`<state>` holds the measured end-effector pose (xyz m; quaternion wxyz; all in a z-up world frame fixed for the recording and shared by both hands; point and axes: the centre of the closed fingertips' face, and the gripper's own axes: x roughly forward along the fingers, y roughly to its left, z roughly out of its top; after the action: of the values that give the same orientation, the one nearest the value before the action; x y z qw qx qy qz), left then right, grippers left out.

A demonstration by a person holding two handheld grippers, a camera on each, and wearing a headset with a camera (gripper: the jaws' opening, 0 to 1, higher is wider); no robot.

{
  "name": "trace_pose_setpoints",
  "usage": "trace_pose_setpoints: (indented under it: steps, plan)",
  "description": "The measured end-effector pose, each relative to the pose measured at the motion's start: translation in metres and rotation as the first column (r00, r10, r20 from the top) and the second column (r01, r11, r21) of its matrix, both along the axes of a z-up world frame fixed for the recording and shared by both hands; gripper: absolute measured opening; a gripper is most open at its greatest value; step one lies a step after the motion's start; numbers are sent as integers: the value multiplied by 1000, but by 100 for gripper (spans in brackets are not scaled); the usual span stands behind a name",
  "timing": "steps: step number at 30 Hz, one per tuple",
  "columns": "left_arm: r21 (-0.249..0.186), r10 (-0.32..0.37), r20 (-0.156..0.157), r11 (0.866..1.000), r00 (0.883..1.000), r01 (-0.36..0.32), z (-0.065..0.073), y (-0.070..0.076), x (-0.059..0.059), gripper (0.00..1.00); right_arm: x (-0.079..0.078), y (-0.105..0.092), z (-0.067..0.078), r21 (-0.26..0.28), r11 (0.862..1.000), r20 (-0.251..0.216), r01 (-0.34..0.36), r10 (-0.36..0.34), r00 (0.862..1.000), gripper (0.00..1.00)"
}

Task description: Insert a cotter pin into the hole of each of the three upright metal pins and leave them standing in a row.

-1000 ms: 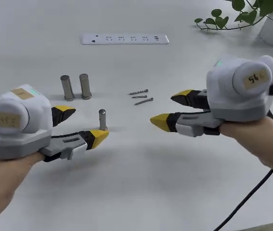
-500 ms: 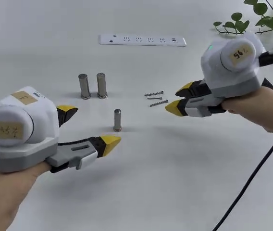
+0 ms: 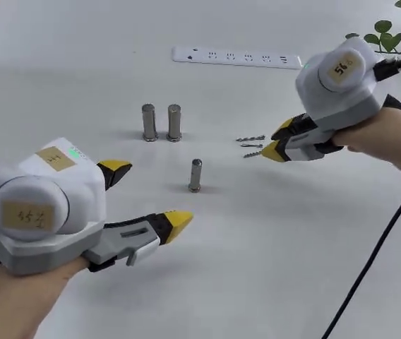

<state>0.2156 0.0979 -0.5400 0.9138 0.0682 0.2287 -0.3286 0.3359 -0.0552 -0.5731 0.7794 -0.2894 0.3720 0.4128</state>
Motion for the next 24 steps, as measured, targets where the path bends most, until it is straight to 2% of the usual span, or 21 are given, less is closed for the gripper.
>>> trace_pose_setpoints:
  steps: [3,6,7,11,17,24]
  plan:
    - [-3,3,-10,1000,1000,-3,-2,2,0,62,4,3,-1,-14,1000,-8,-12,12,1000,14]
    - [-15,15,-2,1000,1000,-15,-1,3,1,62,9,5,-1,-13,1000,-19,-17,16,1000,12]
    - [-18,19,1,1000,1000,-19,0,4,2,62,15,5,-2,-17,1000,-22,-20,20,1000,12]
    - [-18,24,19,1000,1000,-24,1,6,3,60,25,5,-11,-41,998,-41,-47,45,998,10]
    - [-11,14,25,1000,1000,-13,1,4,4,60,26,5,-22,-51,997,-101,-58,52,993,10]
    - [-12,12,14,1000,1000,-12,-1,3,4,57,34,4,-36,-84,993,-123,-82,71,990,9]
